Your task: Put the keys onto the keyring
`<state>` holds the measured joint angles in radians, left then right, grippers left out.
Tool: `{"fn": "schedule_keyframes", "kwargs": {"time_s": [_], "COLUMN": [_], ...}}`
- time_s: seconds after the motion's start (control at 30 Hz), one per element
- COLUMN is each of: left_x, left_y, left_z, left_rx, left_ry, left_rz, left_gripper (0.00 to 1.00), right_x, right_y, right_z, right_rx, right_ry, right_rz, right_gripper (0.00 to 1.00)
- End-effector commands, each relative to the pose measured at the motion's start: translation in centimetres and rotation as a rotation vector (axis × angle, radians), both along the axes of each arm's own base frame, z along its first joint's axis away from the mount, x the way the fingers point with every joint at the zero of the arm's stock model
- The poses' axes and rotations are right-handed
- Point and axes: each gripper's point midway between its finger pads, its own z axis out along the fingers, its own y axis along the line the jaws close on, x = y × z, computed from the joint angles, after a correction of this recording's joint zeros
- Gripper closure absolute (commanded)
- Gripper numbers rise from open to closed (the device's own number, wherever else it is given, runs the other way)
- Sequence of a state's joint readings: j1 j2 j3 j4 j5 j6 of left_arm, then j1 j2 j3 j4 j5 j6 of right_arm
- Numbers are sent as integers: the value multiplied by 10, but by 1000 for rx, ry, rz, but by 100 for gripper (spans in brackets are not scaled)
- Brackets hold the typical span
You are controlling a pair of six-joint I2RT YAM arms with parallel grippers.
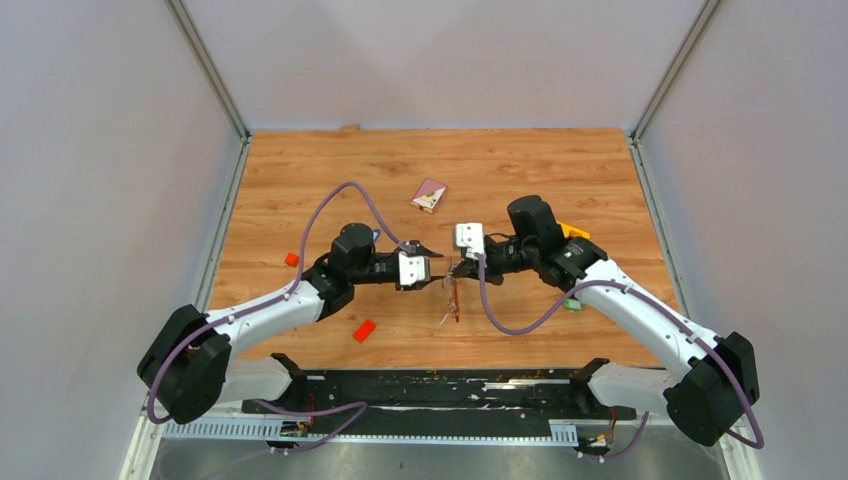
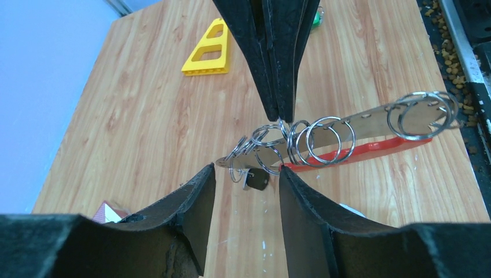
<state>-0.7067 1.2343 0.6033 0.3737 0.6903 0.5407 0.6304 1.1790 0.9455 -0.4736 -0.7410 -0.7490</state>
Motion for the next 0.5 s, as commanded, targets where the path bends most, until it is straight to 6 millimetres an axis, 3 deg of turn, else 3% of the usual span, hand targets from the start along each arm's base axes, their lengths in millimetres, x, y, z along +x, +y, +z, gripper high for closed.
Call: {"fn": "schedule_keyframes", "kwargs": {"time_s": [0.0,0.27,0.47], "left_x": [3,-4,1], "left_y": [-8,-12,-12], "left_z": [11,3,1], "left_rx": [-25,-2,-15], "left_ry": [-61,-81,-89], "left_rz": [3,-32,0], "left_gripper": [49,51,55], "right_x": [4,7,5], "right_y": [10,8,8], "right_z": [27,26,27], "right_rx": [78,82,87], "right_ry": [-20,-9,2], "right_rz": [19,4,9], "right_gripper": [100,100,100]}}
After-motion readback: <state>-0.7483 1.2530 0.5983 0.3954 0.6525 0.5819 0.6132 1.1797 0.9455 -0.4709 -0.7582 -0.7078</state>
